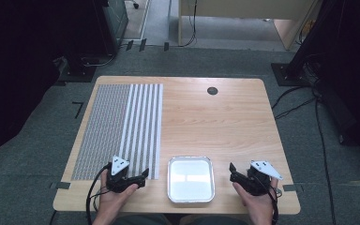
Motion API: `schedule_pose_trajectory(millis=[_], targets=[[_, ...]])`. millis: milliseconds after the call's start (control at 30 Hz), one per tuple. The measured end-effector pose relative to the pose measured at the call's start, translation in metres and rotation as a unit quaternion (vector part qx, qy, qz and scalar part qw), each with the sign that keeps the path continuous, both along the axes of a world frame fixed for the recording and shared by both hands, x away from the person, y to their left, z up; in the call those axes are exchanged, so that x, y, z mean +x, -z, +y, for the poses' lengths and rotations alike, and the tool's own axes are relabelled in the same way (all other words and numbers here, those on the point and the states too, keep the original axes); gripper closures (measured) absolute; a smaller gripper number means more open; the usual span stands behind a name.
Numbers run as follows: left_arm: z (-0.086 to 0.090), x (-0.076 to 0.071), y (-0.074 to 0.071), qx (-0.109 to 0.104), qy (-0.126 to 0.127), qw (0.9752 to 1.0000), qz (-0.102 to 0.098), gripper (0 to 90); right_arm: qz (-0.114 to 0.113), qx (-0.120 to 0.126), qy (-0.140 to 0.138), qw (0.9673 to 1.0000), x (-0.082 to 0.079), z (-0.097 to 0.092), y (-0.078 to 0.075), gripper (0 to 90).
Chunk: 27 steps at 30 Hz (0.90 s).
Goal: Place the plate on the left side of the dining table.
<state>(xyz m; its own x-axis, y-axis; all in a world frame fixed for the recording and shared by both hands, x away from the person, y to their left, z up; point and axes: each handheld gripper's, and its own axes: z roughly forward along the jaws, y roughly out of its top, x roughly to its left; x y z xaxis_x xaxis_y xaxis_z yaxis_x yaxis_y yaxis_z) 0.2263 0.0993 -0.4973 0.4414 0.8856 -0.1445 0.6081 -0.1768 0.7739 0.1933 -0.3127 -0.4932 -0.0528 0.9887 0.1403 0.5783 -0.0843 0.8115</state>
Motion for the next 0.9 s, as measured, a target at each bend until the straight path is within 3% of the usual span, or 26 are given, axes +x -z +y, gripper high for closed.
schedule_pose_trajectory(millis=[433, 900], targets=[[-0.034, -0.002, 0.001, 0.007, 0.017, 0.9998, 0.005, 14.2, -0.001, 0.011, -0.016, 0.9998, 0.000, 0.013, -0.002, 20.2], [-0.059, 0.001, -0.010, -0.008, 0.016, 0.9998, 0.003, 20.3, -0.013, 0.011, -0.047, 0.9987, -0.004, 0.032, -0.004, 42.1]])
